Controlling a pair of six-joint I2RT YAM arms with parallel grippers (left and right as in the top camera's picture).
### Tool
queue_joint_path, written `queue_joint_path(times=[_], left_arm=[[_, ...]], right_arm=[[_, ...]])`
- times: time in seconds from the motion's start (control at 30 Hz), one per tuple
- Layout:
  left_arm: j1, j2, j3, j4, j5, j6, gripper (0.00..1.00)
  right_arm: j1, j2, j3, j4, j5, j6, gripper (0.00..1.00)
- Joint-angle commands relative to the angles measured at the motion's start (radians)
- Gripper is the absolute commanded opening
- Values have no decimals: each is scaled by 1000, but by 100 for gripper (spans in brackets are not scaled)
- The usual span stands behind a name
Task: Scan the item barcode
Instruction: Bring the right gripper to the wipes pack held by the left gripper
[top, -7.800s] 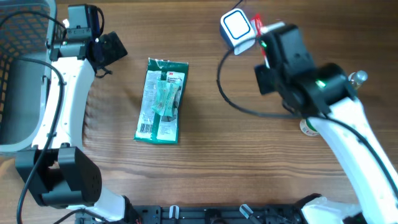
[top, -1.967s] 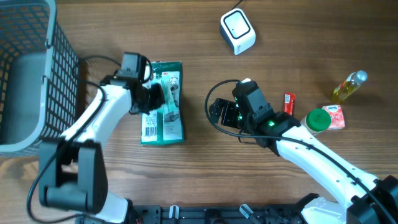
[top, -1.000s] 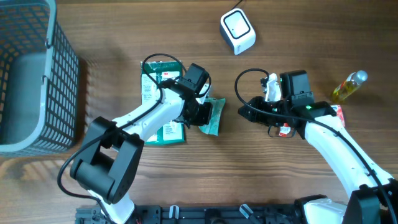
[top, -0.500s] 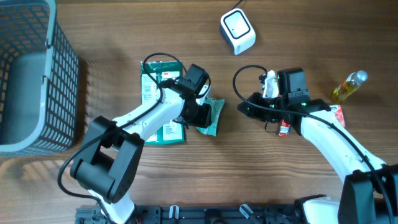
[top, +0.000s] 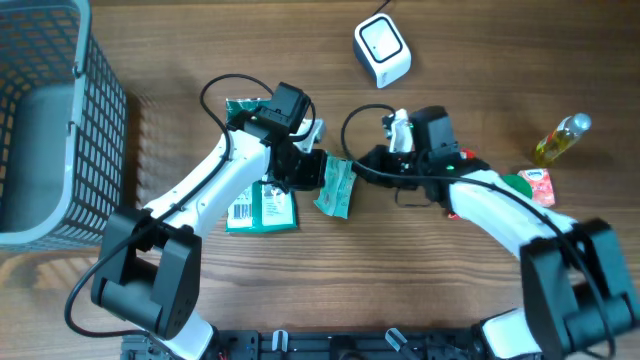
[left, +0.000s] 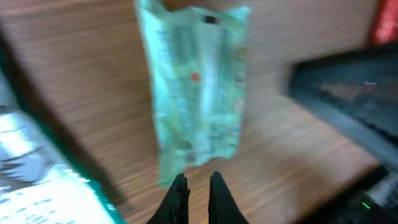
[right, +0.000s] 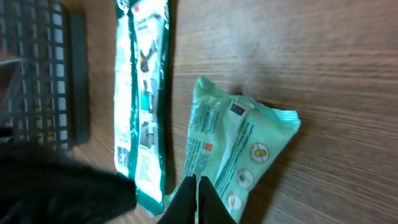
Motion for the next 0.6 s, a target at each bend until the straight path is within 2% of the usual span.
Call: queue_joint_path(times=[0.0,0.33,0.57], left_arm=[[3,6,10,3,138,43,4],[15,157,9,14,126,50,4],[60,161,7,14,127,50,4]], right_arm=[[19,82,-2,44,-44,28,4],[21,126,-2,106,-60,27,4],[28,130,-2,130,-56,26,4]])
